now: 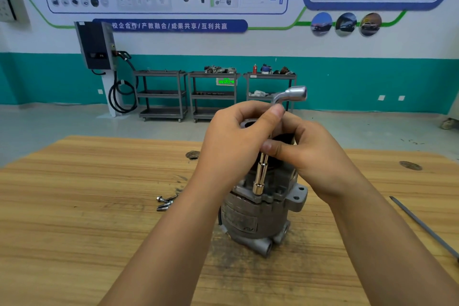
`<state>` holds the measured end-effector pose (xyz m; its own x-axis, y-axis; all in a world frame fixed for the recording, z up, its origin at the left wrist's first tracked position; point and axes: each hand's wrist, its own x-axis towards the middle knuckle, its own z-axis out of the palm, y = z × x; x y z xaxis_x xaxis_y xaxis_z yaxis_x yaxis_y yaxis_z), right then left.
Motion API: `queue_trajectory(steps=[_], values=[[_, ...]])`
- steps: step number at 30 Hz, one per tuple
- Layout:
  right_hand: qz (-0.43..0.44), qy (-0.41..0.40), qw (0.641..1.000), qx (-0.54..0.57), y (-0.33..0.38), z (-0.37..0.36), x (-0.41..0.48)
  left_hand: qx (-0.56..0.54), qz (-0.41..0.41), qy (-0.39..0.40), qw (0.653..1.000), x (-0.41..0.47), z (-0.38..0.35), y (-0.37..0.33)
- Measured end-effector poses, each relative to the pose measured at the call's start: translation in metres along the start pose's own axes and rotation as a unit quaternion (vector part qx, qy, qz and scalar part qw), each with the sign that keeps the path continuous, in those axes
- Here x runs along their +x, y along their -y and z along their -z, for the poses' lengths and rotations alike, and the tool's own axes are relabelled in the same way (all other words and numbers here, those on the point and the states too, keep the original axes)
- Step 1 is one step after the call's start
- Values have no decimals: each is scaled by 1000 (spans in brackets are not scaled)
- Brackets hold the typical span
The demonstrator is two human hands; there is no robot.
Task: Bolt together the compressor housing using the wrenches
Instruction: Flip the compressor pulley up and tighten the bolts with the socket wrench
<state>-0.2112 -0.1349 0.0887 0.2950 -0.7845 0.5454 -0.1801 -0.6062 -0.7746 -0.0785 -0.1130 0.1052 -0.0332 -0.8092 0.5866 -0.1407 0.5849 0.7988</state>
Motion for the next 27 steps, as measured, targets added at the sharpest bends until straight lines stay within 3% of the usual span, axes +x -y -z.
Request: queue_trajectory(steps=[4,10,20,27], values=[[10,-33,999,-30,0,-9,0,-7,-14,-25,1000,0,0,2],[11,37,999,-19,2,4,0,-11,8,-24,1000,1,0,1],[12,-18,999,-23,1,-5,2,0,17,-19,1000,0,-2,-1],[18,-40,996,-82,5,-11,-1,-44,-21,-111,993,2,-4,2]])
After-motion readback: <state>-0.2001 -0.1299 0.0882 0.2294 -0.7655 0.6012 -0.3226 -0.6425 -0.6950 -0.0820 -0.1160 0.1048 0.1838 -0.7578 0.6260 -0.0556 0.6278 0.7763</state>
